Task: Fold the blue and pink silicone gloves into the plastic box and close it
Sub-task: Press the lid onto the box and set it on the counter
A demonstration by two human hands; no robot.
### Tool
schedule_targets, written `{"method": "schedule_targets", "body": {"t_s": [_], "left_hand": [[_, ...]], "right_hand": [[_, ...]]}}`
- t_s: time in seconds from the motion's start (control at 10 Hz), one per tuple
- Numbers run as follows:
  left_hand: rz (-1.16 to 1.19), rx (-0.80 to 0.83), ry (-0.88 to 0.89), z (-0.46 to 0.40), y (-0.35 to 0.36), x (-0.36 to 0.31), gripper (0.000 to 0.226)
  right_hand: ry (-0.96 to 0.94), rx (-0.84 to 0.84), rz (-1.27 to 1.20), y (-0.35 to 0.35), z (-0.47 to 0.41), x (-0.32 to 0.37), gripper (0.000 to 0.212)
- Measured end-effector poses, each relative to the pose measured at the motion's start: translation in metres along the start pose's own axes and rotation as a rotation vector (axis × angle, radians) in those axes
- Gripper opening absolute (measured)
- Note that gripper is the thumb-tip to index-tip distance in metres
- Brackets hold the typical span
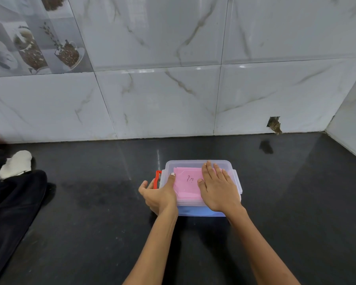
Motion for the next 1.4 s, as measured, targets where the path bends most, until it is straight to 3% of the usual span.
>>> {"method": "schedule_targets", "body": {"t_s": [0.1, 0.3, 1.2, 1.3, 1.4], "left_hand": [[-0.047, -0.045, 0.157, 0.002, -0.003, -0.006, 0.075], [-0.113, 0.011, 0.276, 0.004, 0.001, -0.015, 0.073], [-0.177, 0.031, 0.365, 0.005, 0.004, -0.017, 0.041], [-0.363, 0.033, 0.418, 0.005, 0.006, -0.019, 0.047], [-0.750, -0.039, 0.693, 0.015, 0.012, -0.037, 0.060]], "right_hand": [[0.001, 0.002, -0.001, 0.000, -0.001, 0.001, 0.058], [0.001, 0.000, 0.002, 0.000, 0.000, 0.000, 0.058], [-0.007, 0.015, 0.007, -0.001, 0.000, 0.001, 0.058], [-0.007, 0.018, 0.009, 0.000, 0.000, 0.001, 0.058], [-0.003, 0.017, 0.003, 0.000, 0.000, 0.000, 0.058]]}}
Point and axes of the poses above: each hand's wrist, its own z-axis away from the middle knuckle, its own y-axis out of the palm, x = y × z, the point moved 6 cm from there along -z, towards the middle knuckle, and after that the axes turned 6 degrees about -z, right-handed, at the moved point
